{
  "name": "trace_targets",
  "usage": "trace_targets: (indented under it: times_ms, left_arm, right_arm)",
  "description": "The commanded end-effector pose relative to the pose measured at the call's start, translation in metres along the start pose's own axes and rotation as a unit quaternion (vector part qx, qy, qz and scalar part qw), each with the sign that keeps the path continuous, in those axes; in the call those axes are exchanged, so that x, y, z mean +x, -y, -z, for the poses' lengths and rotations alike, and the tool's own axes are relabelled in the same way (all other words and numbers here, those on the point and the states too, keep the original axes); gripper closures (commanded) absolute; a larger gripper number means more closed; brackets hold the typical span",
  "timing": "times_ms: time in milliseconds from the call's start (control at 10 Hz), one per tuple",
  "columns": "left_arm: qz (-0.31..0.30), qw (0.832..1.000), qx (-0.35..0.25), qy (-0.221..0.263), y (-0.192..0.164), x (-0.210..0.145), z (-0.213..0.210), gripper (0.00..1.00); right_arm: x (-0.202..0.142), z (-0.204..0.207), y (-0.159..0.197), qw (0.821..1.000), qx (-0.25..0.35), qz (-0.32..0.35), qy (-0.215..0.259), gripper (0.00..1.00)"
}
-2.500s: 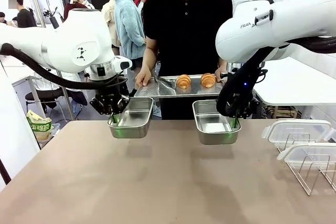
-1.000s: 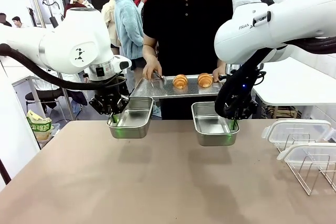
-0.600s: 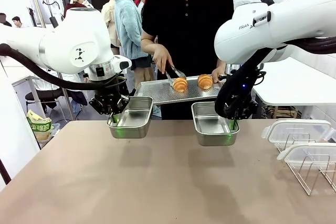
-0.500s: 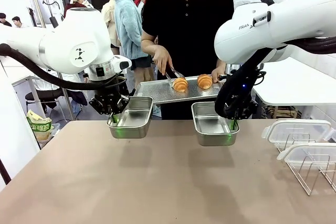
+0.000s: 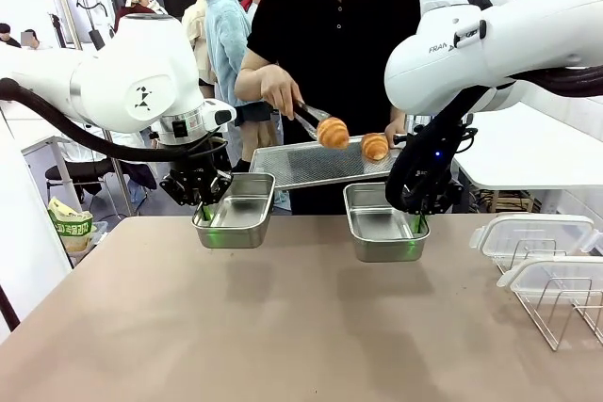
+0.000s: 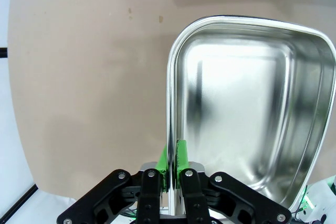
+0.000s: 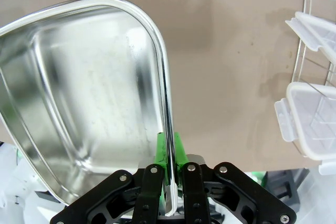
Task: Place the bread in airtight containers.
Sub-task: Once an object is inside an Airtight Container , place the container in the center of the table.
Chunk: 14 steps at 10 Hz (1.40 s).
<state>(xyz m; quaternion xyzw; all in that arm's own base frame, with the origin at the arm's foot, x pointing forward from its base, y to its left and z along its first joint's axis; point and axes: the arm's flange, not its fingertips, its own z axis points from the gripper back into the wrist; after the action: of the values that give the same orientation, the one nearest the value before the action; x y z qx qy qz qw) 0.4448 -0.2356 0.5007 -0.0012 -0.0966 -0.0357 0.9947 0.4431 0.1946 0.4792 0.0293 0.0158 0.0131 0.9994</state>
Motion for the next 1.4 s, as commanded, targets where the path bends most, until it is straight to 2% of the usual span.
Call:
trace_targets:
  times_ms: [0, 1300]
  left_arm:
    - [-0.001, 1.000, -0.002, 0.002, -0.0006, 0.0023, -0.0046, 1.00]
    - [-0.001, 1.000, -0.002, 0.002, -0.0006, 0.0023, -0.0046, 1.00]
  right_arm:
    - [-0.0003, -0.0020, 0.0012, 1.000, -0.001, -0.002, 0.003, 1.00]
    - [-0.0003, -0.0020, 0.0012, 1.000, -0.001, -0.002, 0.003, 1.00]
